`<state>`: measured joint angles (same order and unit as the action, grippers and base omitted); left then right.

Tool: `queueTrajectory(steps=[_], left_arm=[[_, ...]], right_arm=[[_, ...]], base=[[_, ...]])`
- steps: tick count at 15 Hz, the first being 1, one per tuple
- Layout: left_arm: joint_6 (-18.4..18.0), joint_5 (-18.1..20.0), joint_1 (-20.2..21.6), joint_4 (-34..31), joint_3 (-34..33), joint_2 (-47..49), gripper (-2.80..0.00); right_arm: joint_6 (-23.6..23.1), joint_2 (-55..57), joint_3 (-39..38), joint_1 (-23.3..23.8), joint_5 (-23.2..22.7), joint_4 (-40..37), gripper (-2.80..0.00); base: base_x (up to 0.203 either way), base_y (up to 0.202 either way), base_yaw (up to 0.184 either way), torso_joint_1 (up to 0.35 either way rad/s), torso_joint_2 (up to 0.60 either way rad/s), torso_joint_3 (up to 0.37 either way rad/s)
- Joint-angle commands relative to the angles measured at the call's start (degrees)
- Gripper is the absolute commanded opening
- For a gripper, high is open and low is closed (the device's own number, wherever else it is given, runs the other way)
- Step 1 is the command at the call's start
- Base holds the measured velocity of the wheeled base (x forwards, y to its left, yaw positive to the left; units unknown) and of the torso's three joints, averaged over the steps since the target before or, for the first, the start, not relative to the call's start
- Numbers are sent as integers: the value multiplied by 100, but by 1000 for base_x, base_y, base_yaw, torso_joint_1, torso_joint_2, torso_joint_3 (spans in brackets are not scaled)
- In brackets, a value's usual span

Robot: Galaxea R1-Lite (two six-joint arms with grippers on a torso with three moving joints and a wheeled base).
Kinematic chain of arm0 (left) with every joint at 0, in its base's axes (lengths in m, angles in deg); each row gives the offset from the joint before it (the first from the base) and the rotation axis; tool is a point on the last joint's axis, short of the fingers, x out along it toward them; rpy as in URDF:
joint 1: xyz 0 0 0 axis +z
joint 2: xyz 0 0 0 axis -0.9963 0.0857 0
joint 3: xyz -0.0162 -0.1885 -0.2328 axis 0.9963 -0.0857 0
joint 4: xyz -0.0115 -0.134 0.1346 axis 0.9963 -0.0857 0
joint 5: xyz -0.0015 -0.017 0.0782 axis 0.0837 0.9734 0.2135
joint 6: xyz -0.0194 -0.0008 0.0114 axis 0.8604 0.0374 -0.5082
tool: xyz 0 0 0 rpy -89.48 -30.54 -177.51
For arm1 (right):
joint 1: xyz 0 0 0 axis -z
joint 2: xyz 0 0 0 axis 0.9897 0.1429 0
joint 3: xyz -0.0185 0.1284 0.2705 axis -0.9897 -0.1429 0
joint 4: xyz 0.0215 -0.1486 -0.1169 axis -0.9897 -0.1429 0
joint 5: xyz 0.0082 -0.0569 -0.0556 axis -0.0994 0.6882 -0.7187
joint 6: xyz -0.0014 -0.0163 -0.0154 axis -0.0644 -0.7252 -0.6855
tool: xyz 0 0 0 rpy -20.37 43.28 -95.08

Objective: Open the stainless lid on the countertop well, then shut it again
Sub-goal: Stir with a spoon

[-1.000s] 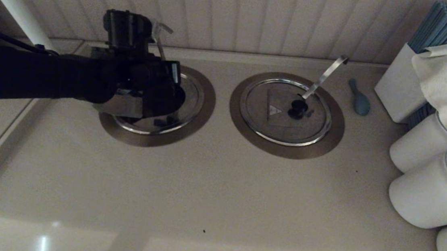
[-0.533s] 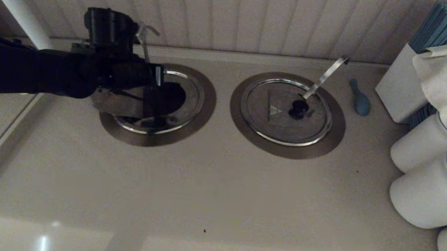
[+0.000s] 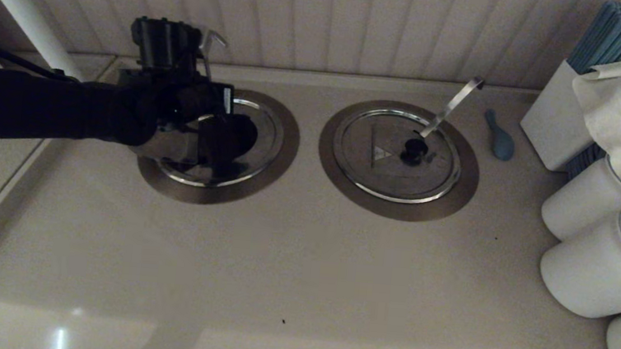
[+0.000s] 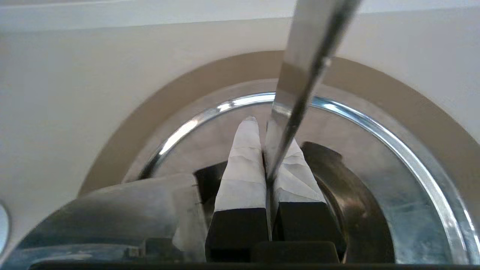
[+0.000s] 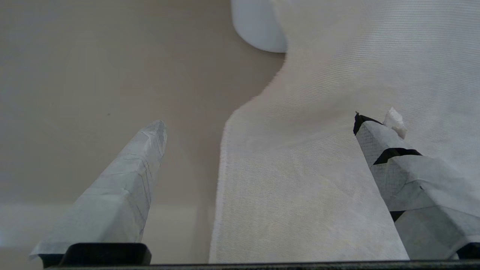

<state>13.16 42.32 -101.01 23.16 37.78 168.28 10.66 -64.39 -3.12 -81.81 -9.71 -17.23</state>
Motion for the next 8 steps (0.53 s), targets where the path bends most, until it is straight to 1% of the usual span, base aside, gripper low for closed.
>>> queueTrajectory(steps=[1,2,3,4,6,8], left_arm=[[4,-11,-56,0,-28,55,-280],[-6,-32,-92,0,-51,72,-280],[-5,-45,-104,0,-65,84,-194],[39,-19,-130,8,-18,89,0],[315,6,-198,9,37,59,0],[329,-27,-192,9,123,102,0]], right_arm=[[-2,0,0,-3,-1,-4,0],[-2,0,0,-6,-1,2,0],[-2,0,0,-6,-1,2,0],[-2,0,0,2,-1,2,0],[-2,0,0,-5,-1,2,0],[-2,0,0,-6,-2,2,0]], base=[[0,0,0,0,0,0],[0,0,0,0,0,0],[0,0,0,0,0,0],[0,0,0,0,0,0],[0,0,0,0,0,0],[0,0,0,0,0,0]])
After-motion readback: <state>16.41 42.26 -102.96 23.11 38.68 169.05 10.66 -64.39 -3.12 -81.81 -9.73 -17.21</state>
